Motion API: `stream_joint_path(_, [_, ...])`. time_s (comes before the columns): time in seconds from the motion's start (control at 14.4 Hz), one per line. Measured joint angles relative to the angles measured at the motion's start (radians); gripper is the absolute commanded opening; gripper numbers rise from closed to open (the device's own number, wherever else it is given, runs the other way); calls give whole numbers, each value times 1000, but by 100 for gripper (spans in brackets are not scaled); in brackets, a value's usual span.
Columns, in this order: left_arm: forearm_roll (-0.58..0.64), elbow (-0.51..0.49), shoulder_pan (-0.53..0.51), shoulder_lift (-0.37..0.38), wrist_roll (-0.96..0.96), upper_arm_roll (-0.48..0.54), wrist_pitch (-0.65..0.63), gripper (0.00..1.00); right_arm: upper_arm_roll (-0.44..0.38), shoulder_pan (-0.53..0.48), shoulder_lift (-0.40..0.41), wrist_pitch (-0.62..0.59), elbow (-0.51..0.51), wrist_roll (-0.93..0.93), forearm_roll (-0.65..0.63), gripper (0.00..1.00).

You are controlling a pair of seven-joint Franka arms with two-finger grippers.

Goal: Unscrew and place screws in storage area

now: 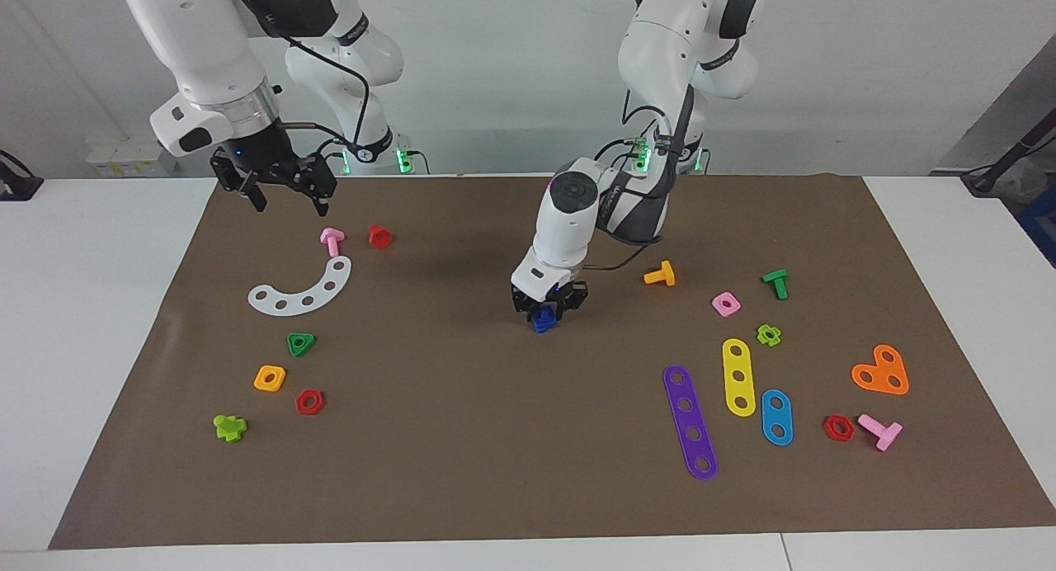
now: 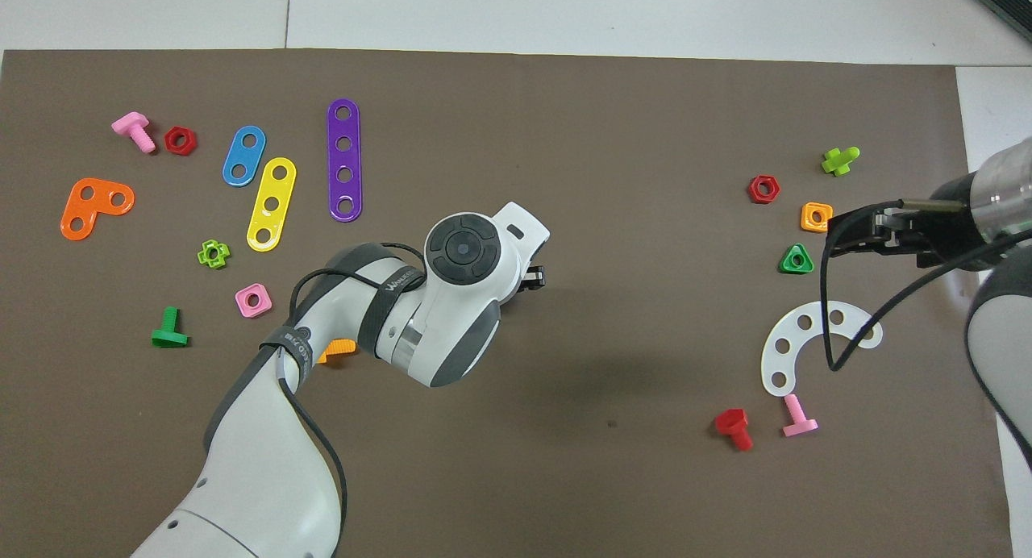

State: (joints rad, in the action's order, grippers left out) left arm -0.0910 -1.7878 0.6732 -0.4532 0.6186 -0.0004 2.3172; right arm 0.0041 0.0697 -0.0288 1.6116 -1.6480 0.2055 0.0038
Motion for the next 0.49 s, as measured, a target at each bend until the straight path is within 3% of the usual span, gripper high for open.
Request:
stream_joint_path(0.21, [1, 1, 0, 4, 0, 1, 0, 25, 0, 0, 0, 0, 0, 0, 0, 100])
stream_joint_path(0.49, [16, 29, 0, 3, 0, 5, -30, 22, 2, 2, 0, 0, 0, 0, 0, 100])
